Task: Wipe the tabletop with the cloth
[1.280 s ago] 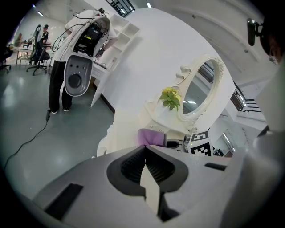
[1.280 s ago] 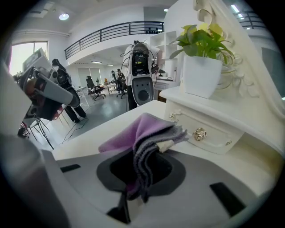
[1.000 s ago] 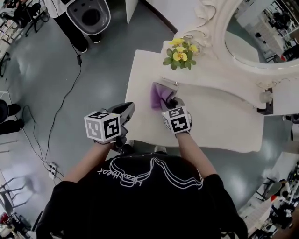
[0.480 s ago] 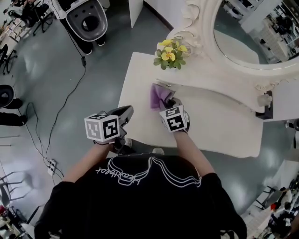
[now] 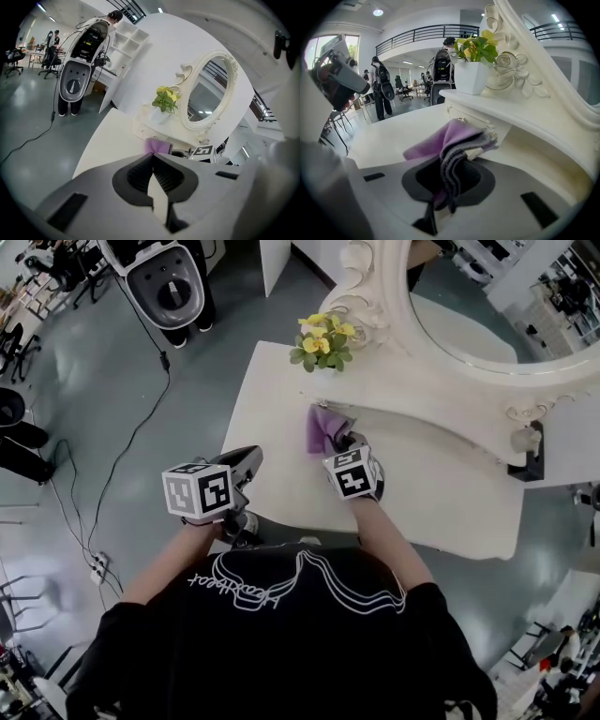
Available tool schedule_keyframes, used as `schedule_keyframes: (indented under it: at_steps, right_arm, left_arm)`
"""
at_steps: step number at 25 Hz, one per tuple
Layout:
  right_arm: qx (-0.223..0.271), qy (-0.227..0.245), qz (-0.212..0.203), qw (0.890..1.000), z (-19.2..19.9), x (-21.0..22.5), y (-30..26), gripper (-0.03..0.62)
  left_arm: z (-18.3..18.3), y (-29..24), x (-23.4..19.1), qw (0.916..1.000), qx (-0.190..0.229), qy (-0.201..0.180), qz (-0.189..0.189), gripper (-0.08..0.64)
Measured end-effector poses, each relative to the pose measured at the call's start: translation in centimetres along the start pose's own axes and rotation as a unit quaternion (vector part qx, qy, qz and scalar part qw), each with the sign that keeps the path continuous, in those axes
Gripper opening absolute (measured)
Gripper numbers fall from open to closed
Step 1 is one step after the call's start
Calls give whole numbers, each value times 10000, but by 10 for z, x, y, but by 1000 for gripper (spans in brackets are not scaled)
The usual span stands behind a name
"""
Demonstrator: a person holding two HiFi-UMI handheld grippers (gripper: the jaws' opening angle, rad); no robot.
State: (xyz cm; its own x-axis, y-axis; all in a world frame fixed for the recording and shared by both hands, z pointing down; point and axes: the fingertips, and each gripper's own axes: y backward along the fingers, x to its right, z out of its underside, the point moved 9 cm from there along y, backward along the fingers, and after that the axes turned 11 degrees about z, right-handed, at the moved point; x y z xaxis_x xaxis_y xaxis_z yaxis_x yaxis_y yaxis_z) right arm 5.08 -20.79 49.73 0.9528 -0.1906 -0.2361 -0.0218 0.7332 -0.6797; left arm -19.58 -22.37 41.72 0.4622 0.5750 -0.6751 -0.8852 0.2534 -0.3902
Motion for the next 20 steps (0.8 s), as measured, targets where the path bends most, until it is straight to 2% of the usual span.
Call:
schedule_keyframes:
  at_steps: [6,20]
  right_arm:
    - [-51,62,-72,9999,16,21,8,58]
    - [47,125,219,9997,52,61,31,57]
  left_arm:
    - [22,-17,16,9999,50,116,-48,5]
    - [49,-36,54,9997,192,-58,-131,5]
